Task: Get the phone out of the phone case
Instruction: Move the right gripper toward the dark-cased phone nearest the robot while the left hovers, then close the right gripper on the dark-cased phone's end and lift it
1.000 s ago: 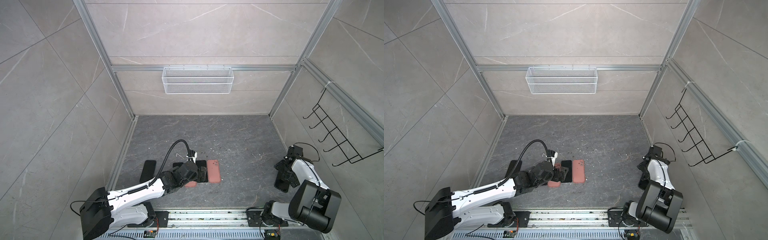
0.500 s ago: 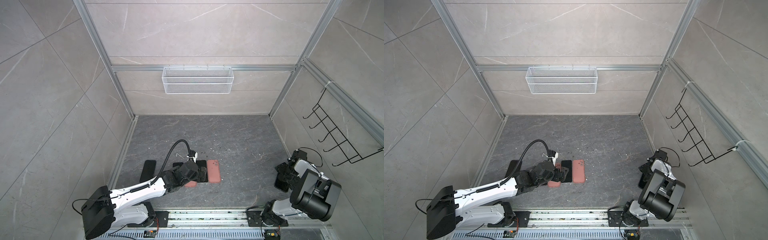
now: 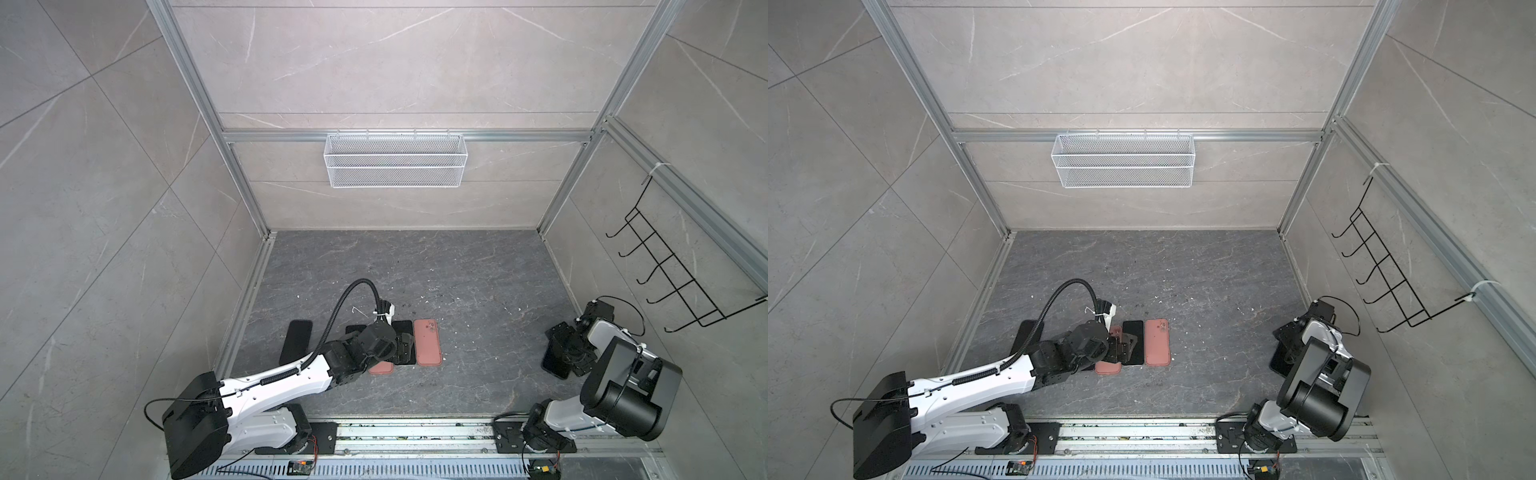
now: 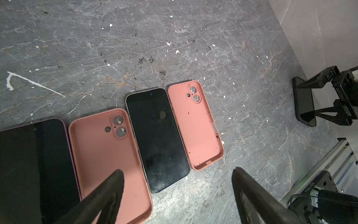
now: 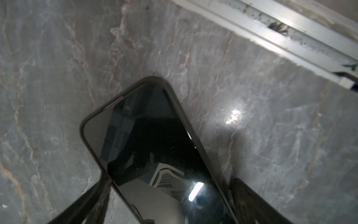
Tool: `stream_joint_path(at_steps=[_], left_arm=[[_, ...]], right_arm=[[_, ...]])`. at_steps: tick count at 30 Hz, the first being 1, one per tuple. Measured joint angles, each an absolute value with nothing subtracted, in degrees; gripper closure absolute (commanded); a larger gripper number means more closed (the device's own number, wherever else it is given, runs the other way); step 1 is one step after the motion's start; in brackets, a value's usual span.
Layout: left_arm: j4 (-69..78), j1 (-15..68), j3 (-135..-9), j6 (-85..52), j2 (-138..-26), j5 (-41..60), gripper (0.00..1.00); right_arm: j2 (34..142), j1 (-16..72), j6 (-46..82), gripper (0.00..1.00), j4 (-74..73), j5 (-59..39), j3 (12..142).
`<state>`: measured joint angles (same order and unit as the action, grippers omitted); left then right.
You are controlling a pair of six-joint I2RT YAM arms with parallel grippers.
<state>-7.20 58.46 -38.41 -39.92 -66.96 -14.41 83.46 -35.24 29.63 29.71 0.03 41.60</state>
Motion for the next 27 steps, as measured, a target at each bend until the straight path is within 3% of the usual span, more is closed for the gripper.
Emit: stream_joint_path(at_steps=[14, 27], left_arm=[[-6.55, 58.46, -38.41, -39.92, -67.20, -14.37, 0.11], [-4.56, 58.13, -38.41, -39.94, -68.75, -13.15, 0.11]], right_arm=[[83.79, -28.95, 28.86, 0.01, 30.39, 0.45, 42.04], [85.78, -21.43, 28.71, 0.32, 31.42, 0.58, 44.36]])
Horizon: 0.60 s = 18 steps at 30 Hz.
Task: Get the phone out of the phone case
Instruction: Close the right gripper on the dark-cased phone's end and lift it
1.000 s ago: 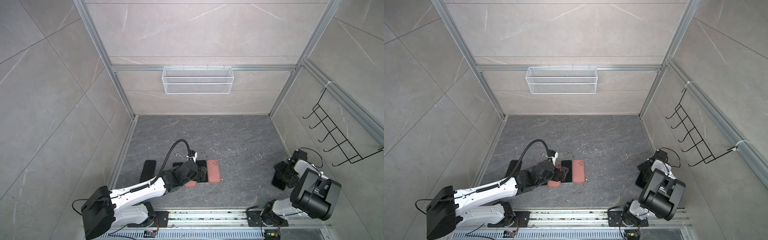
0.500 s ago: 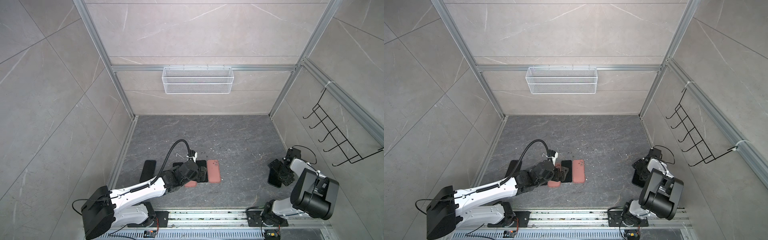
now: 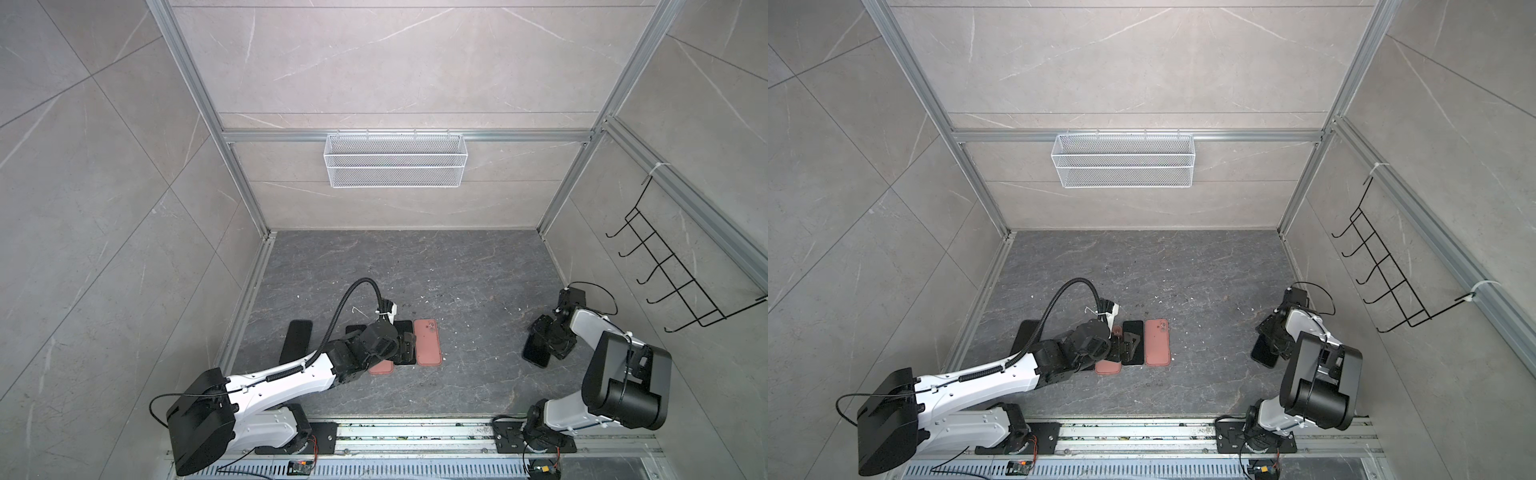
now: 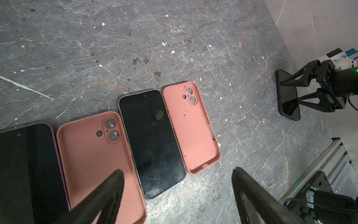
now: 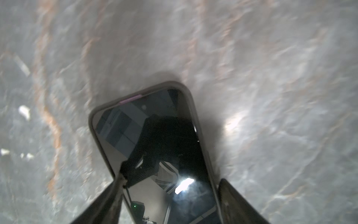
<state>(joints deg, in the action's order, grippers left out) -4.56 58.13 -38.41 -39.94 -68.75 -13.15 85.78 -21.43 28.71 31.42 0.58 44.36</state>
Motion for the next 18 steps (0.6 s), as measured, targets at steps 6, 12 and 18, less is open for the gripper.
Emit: stream_joint_path(at_steps=[6, 12, 18], left_arm=[[-4.64, 58.06, -38.41, -39.94, -68.14, -13.19, 0.11], [-4.69, 58.06, -38.41, -40.03, -67.24, -13.39, 0.11], [-4.71, 57.80, -38.41, -40.10, -67.24, -13.41, 0.11]], right_arm=[[85.60, -15.44, 29.36, 0.47, 31.14, -0.67, 44.25], [85.41, -9.82, 30.41, 0.52, 29.50, -1.83, 43.57], [84.97, -7.97, 31.11, 0.41, 28.36, -1.10, 42.94]])
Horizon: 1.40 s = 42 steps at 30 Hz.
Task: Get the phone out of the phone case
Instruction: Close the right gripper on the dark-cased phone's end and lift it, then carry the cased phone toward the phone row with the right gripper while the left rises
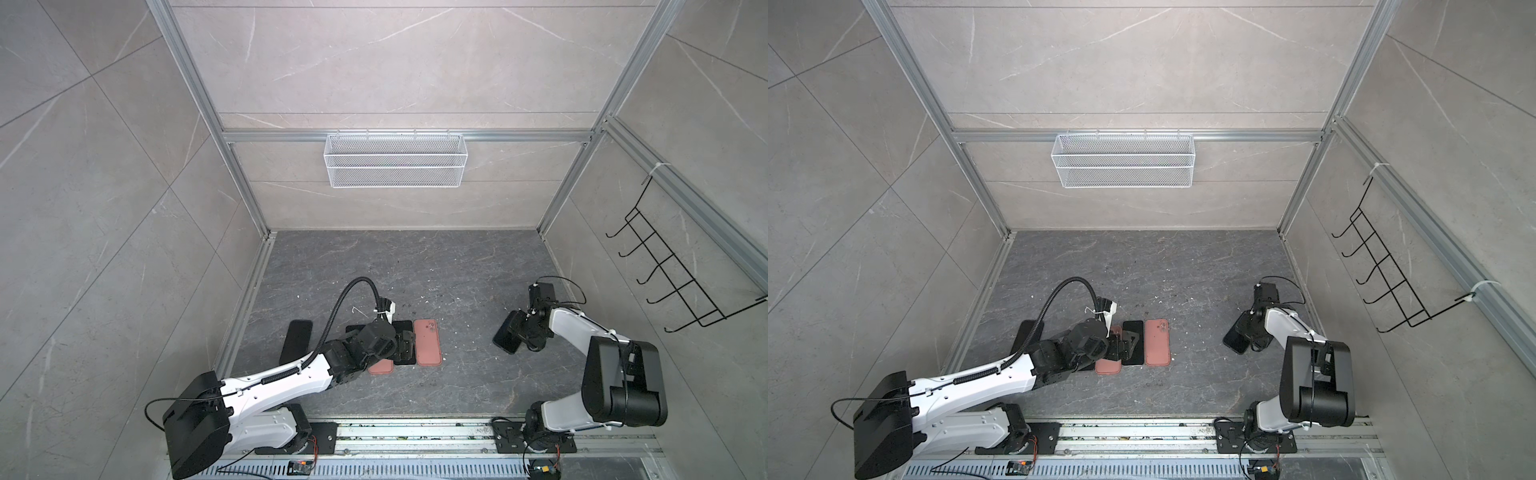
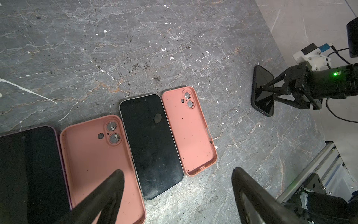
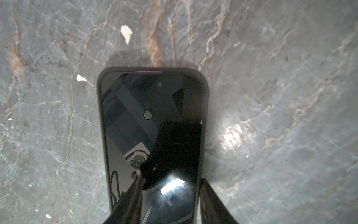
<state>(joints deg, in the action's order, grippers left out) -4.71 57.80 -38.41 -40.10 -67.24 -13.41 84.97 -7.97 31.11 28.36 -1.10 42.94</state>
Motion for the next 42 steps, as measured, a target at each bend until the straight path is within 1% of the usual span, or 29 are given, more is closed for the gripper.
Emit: stream_joint_path(at_steps=[1, 3, 4, 9, 10, 14, 21, 23, 29, 32, 35, 39, 42], left_arm=[[-4.71, 57.78, -38.41, -40.10, -67.24, -13.39, 0.11], [-4.71, 57.76, -38.41, -40.10, -67.24, -13.39, 0.11], [-4.71, 57.76, -38.41, -40.10, -67.26, -13.37, 0.11], [-4.71, 57.74, -38.41, -40.07, -67.51, -13.37, 0.11], [-4.71, 57.69, -38.41, -40.07, -67.57, -13.34, 0.11], [-4.71, 57.69, -38.41, -40.07, -67.88, -13.32, 0.11], [-4.69, 57.63, -38.41, -40.07, -67.88, -13.32, 0.11], [-4.71, 57.56, -38.41, -40.07, -67.88, -13.32, 0.11], [-4.69, 57.47, -38.41, -40.07, -67.85, -13.30, 0.11], [-4.60, 57.47, -38.41, -40.07, -67.85, -13.08, 0.11], [-4.16, 57.41, -38.41, -40.07, -67.92, -12.73, 0.11], [-2.15, 56.82, -38.46, -40.18, -69.63, -11.18, 0.11], [0.73, 55.42, -38.46, -41.08, -71.81, -8.38, 0.11]], right_arm=[[84.97, -7.79, 31.24, 0.30, 28.34, -1.13, 42.87], [84.84, -6.96, 31.38, 0.20, 28.14, -1.61, 42.39], [84.38, -6.35, 31.48, 0.17, 27.99, -1.89, 42.24], [81.71, -4.73, 31.70, 0.10, 29.78, -4.45, 41.39], [81.14, -4.71, 31.73, 0.06, 30.11, -4.73, 41.39], [80.66, -4.49, 31.92, 0.04, 31.55, -4.99, 41.69], [84.16, -2.28, 31.92, 0.05, 33.47, -2.98, 43.00], [84.75, -1.56, 31.97, 0.07, 33.85, -1.98, 43.40], [85.89, -0.38, 32.58, 0.22, 34.76, 0.78, 44.03], [85.71, -0.32, 32.93, 0.28, 34.46, 0.93, 43.75], [85.34, -0.01, 33.06, 0.31, 34.15, 1.13, 43.44], [84.60, 0.78, 33.19, 0.41, 33.32, 1.63, 42.72], [83.61, 2.55, 32.29, 0.47, 32.40, 1.06, 41.80]])
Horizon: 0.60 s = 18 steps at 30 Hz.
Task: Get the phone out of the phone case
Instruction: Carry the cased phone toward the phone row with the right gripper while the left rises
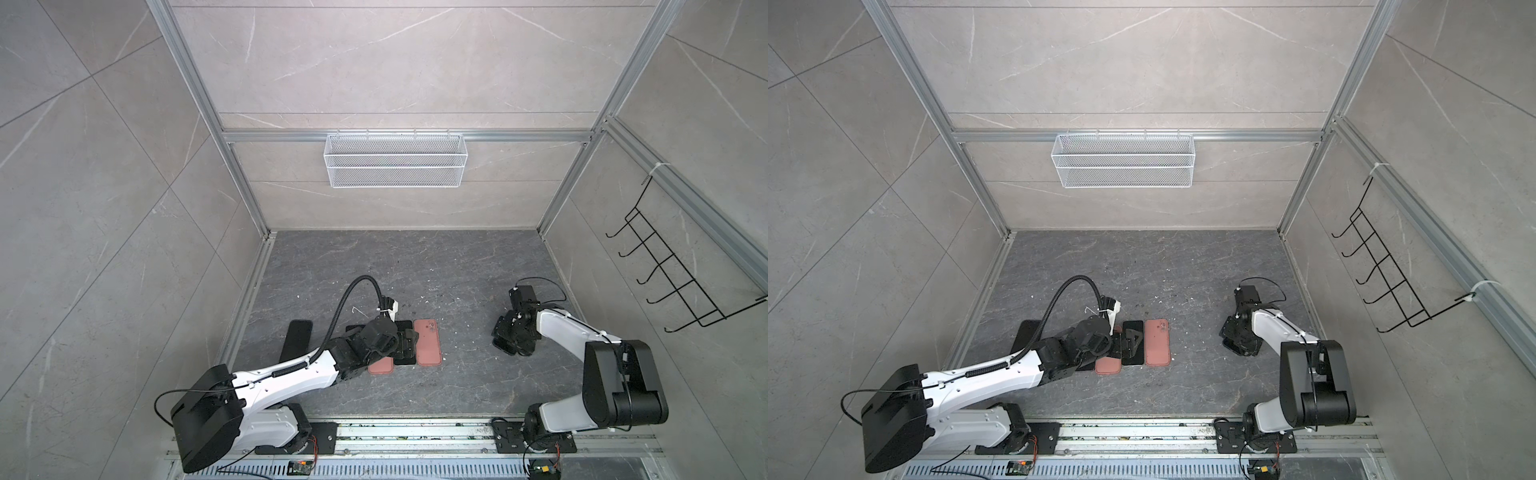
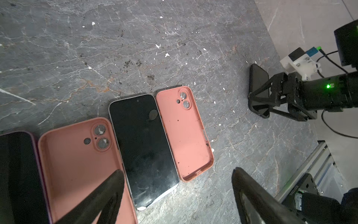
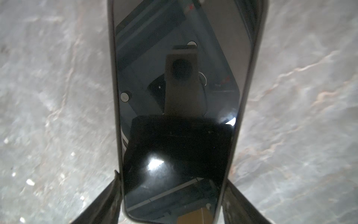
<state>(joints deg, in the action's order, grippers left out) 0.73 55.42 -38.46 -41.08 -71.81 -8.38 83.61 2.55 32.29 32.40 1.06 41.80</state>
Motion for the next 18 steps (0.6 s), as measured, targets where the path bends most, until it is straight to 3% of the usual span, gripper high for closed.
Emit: stream_joint_path(at_steps=[7, 13, 15, 18], left_arm=[[8.91, 51.62, -41.69, -45.12, -78.48, 0.12, 0.11], [17.12, 49.43, -45.36, -50.41, -85.30, 7.31, 0.13], [18.72, 49.15, -46.65, -51.83, -87.83, 9.17, 0.15], [20.27, 49.08, -48.36, -53.49, -91.48, 11.05, 0.16]], right_arm=[[82.72, 10.15, 30.15, 0.58, 28.40, -3.29, 40.84], [80.29, 14.94, 29.78, 0.60, 22.74, -10.17, 37.04], [79.64, 15.77, 29.78, 0.55, 21.50, -11.92, 36.36], [79.46, 16.38, 30.44, 0.32, 21.39, -11.99, 36.29]])
